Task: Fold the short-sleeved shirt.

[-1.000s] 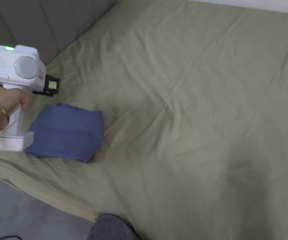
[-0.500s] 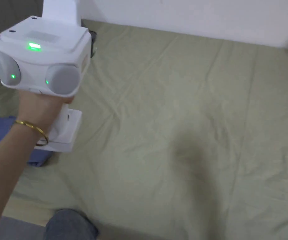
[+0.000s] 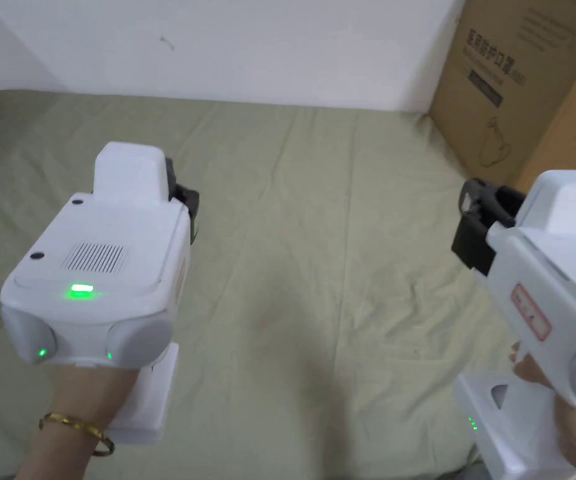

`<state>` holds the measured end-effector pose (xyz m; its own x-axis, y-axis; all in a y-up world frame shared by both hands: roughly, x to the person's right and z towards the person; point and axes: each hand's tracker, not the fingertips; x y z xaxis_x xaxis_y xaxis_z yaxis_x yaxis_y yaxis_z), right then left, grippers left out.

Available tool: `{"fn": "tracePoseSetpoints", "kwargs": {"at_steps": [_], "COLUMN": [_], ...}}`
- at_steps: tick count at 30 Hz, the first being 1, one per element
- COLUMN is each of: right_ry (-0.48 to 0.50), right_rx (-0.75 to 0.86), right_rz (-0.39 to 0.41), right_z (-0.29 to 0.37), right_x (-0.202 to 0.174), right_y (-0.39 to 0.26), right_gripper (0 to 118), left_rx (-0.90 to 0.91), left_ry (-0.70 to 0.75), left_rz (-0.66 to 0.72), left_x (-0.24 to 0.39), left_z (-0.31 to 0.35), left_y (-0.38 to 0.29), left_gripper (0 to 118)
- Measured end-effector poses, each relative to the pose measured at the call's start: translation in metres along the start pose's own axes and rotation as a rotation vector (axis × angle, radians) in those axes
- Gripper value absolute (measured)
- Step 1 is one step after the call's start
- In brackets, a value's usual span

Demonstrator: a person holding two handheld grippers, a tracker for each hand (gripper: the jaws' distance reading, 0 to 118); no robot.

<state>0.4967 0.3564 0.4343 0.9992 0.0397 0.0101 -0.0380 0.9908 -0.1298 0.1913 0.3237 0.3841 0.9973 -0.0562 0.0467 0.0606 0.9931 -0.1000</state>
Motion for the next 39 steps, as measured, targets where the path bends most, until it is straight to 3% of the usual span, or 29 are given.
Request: {"fn": "tracePoseSetpoints", "kwargs": {"at_steps": [12,29,31,32,34,35,38,39], "right_ry": [-0.004,0.005,0.009,0.011,0.015,0.018,0.033,0.035], "right_rx": [-0.100,-0.121,-0.123,-0.125,-0.132,-0.131,-0.132,-0.126], "right_rz": [-0.040,-0.044,-0.047,-0.049,-0.055,-0.056,-0.045,-0.041], "right_z": [-0.003,0.000,0.000,0.000,0.000,0.000,0.000,0.001], "right_x": [0.004,0.003,0.003,0.003,0.003,0.003,0.001,0.001], "right_y": [-0.056,-0.063,-0.062,-0.062,-0.061,-0.061,-0.061,-0.061], "right_gripper": [0,0,2,9,38,64,100,104], "left_rx": [-0.095,-0.133,-0.129,-0.131,-0.134,-0.137,-0.128,-0.126], "left_ry": [0.025,0.030,0.038,0.044,0.042,0.039,0.034,0.032], "left_rz": [0.022,0.018,0.030,0.031,0.035,0.035,0.030,0.025], "left_x": [-0.006,-0.009,-0.009,-0.009,-0.010,-0.010,-0.009,-0.009], "left_z": [0.005,0.007,0.008,0.008,0.007,0.006,0.007,0.007], "left_y": [-0.039,-0.046,-0.046,-0.046,-0.045,-0.045,-0.045,-0.045], "left_gripper": [0,0,12,29,66,83,118,118]}}
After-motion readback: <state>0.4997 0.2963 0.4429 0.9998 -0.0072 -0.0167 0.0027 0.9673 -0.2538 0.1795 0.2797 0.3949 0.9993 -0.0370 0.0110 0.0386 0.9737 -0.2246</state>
